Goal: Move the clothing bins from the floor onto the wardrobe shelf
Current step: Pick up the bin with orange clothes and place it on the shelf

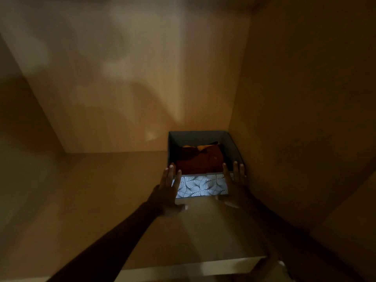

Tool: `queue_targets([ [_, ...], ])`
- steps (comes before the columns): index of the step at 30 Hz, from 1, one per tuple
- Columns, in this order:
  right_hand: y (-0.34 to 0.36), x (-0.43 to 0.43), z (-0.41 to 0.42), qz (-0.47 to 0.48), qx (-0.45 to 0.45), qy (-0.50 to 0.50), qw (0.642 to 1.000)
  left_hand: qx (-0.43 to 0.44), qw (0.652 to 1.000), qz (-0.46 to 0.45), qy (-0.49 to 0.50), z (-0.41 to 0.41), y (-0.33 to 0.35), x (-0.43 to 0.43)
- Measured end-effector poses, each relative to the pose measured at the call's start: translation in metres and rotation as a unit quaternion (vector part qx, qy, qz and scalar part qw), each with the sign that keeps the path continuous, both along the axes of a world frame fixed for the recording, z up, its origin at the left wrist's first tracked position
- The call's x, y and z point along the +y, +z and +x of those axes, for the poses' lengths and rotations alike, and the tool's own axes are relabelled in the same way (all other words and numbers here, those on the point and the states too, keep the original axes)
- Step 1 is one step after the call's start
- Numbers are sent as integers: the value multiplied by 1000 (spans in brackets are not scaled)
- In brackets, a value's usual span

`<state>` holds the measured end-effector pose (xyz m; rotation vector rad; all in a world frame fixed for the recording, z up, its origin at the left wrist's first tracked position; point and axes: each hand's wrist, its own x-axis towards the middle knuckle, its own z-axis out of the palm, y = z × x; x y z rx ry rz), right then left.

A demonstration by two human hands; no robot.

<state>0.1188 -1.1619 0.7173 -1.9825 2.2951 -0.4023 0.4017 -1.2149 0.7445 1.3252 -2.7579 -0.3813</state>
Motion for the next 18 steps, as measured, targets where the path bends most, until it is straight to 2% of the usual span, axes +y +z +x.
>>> queue_targets([
  [2, 3, 5, 7, -22, -21, -6, 1000, 54, 998, 5, 8, 3, 4, 5],
  [4, 8, 17, 24, -88, -90, -2, 992, 186, 981, -1, 57, 8, 1, 16],
  [6, 13, 32, 49, -146, -180, 1, 973, 327, 934, -7, 144, 12, -5, 30],
  [8, 12, 44, 77, -177, -284, 12, 942, 432, 867, 45, 242, 20, -12, 46],
  [10, 10, 53, 105, -129, -401, 3, 907, 490, 810, 101, 304, 34, -18, 64],
  [12, 12, 56, 130, -53, -484, 7, 873, 517, 778, 123, 335, 54, -22, 84],
  [15, 9, 57, 163, 16, -541, 62, 839, 546, 726, 140, 394, 87, -27, 121],
  [18, 3, 61, 196, 72, -546, 121, 826, 554, 679, 117, 468, 114, -32, 161],
])
